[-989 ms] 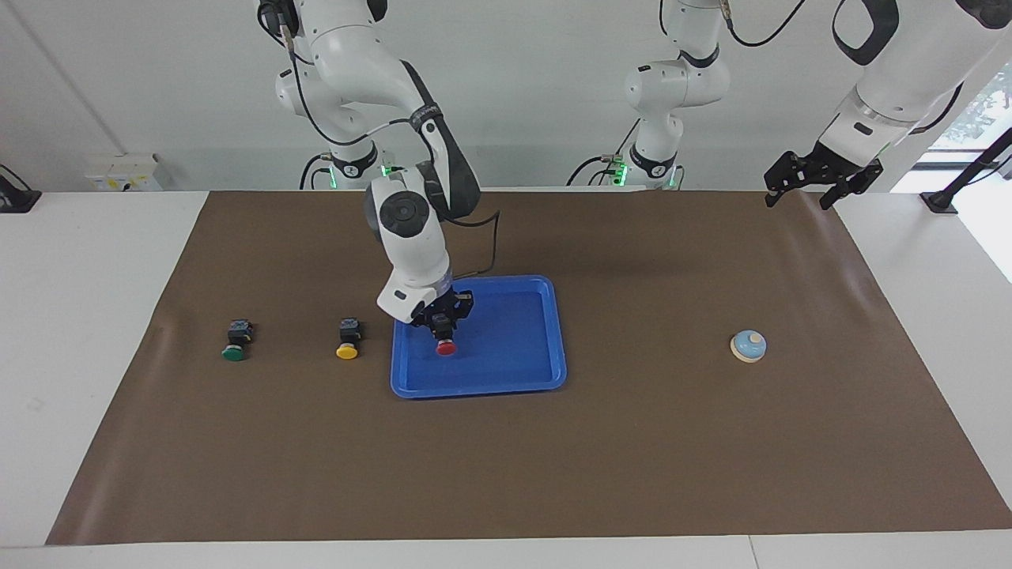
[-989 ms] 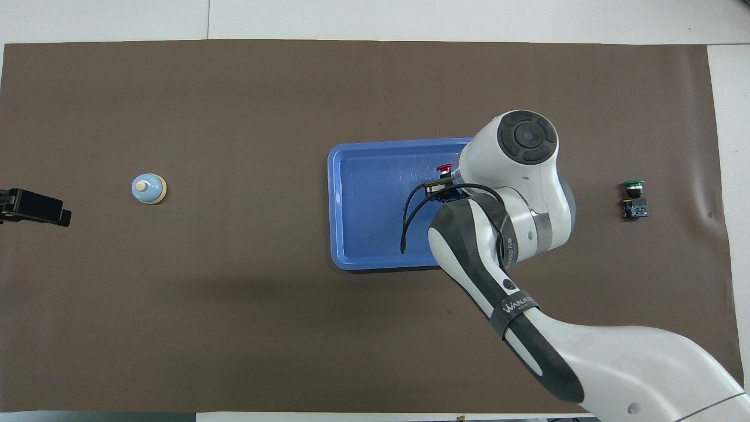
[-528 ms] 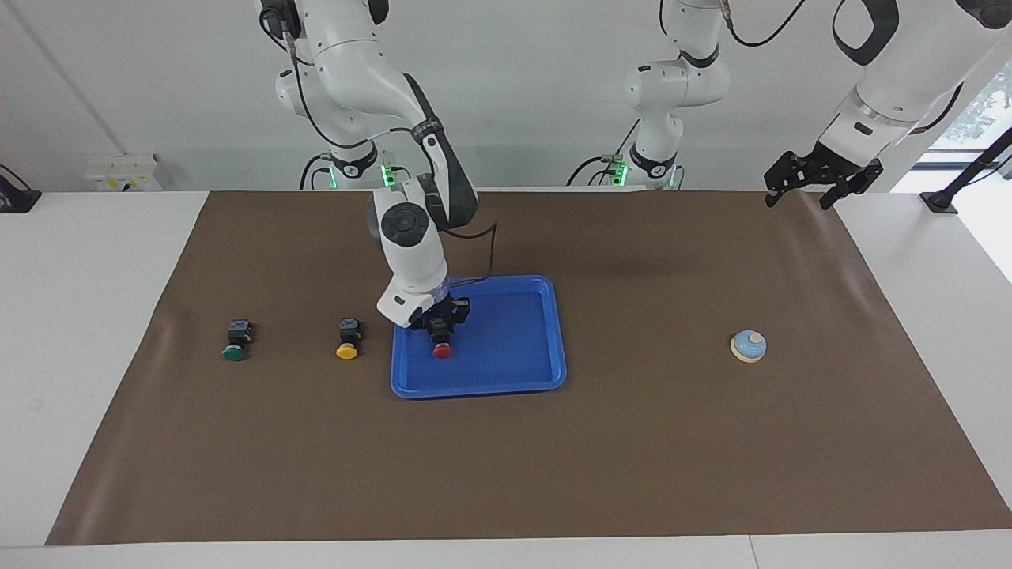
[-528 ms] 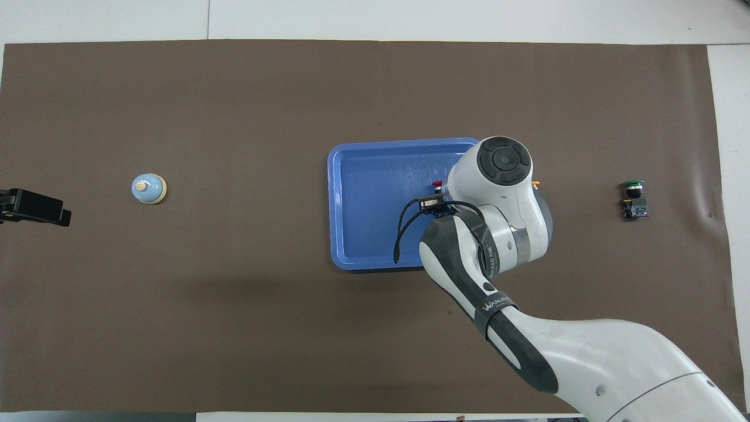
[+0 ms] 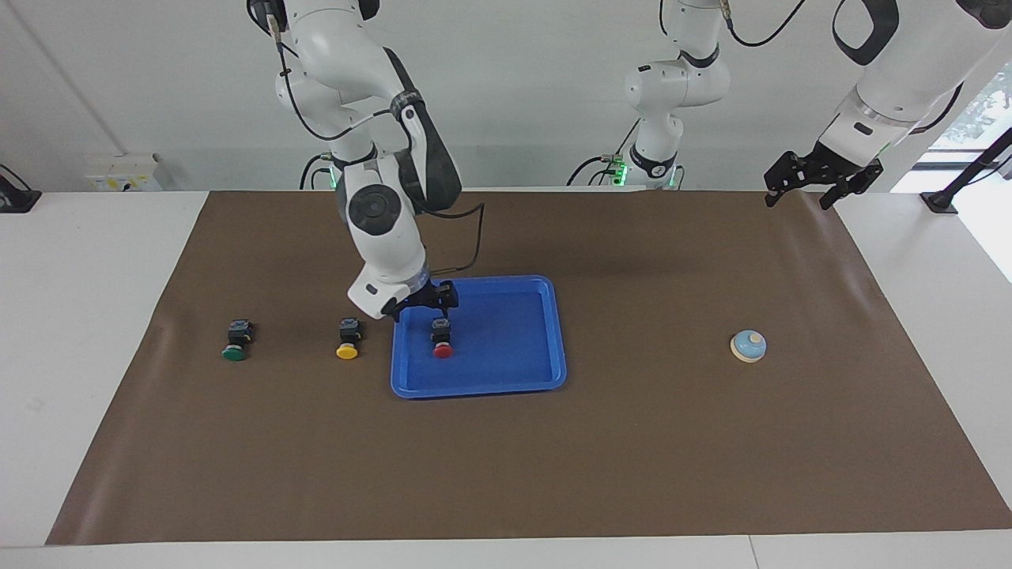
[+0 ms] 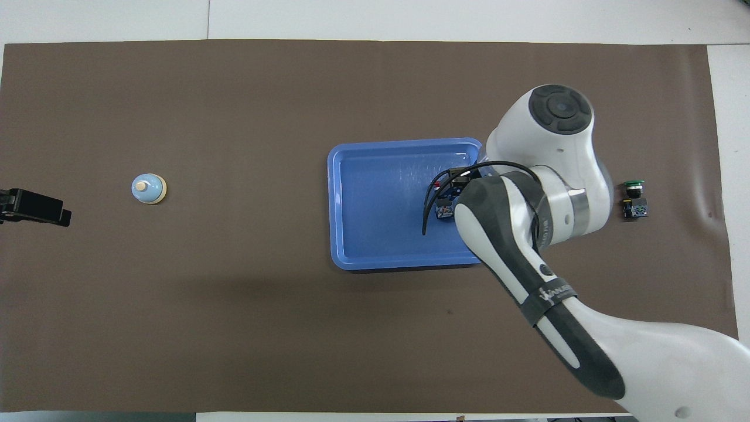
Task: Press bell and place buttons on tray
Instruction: 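Carry the red button into the blue tray and release it, then grasp the yellow-capped button with the right gripper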
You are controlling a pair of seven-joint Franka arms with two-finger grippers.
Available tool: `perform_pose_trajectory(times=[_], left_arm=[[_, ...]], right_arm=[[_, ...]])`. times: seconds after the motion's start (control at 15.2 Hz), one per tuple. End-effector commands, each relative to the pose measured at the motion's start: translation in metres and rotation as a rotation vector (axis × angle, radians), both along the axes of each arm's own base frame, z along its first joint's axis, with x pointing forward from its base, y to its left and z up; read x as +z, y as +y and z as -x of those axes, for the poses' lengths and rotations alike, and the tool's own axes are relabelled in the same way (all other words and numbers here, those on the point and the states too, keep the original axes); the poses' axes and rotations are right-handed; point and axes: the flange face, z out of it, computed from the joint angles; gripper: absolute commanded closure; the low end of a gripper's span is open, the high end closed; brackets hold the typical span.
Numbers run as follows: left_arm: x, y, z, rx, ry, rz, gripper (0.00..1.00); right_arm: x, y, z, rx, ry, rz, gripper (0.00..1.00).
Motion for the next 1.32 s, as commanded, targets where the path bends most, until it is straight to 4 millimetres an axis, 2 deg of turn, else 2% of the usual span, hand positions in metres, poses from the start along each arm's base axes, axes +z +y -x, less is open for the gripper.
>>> perform_pose_trajectory(times=[0.0,0.07,0.13,0.26,0.53,0.59,0.66,0.73,0.79,0.99,1.12,1.25], left_arm=[[0.006,0.001,0.003,-0.007,-0.002,0.0,0.0],[0.006,0.001,0.003,-0.007,-0.002,0.0,0.0],[0.006,0.001,0.003,-0.007,-0.002,0.0,0.0],[0.006,0.001,0.003,-0.007,-0.002,0.0,0.0],[0.006,0.001,0.003,-0.007,-0.002,0.0,0.0],[0.006,0.001,0.003,-0.007,-0.002,0.0,0.0],[0.006,0.0,0.003,-0.009,-0.002,0.0,0.0],[0.006,0.001,0.003,-0.007,-0.002,0.0,0.0],[0.006,0.001,0.003,-0.007,-0.002,0.0,0.0],[0.006,0.001,0.003,-0.007,-0.002,0.0,0.0],[0.006,0.001,0.003,-0.007,-0.002,0.0,0.0],[0.006,0.001,0.003,-0.007,-0.002,0.0,0.0]], right_arm=[[-0.02,-0.055,0.003,0.059,0.039,0.006,0.0],[-0.031,-0.079,0.008,0.063,0.039,0.002,0.0],[-0.043,-0.095,0.017,0.059,0.02,-0.002,0.0],[-0.072,-0.114,0.033,0.031,-0.031,0.0,0.0],[-0.089,-0.117,0.038,0.025,-0.039,0.005,0.0],[-0.092,-0.117,0.038,0.03,-0.033,0.006,0.1],[-0.095,-0.119,0.038,0.053,-0.03,0.004,0.44],[-0.095,-0.121,0.038,0.083,-0.032,0.001,0.84],[-0.095,-0.121,0.037,0.088,-0.032,0.0,1.0],[-0.089,-0.119,0.032,0.093,-0.038,0.0,1.0],[-0.06,-0.105,0.017,0.11,-0.041,-0.005,1.0],[-0.03,-0.062,-0.004,0.122,-0.035,-0.003,1.0]])
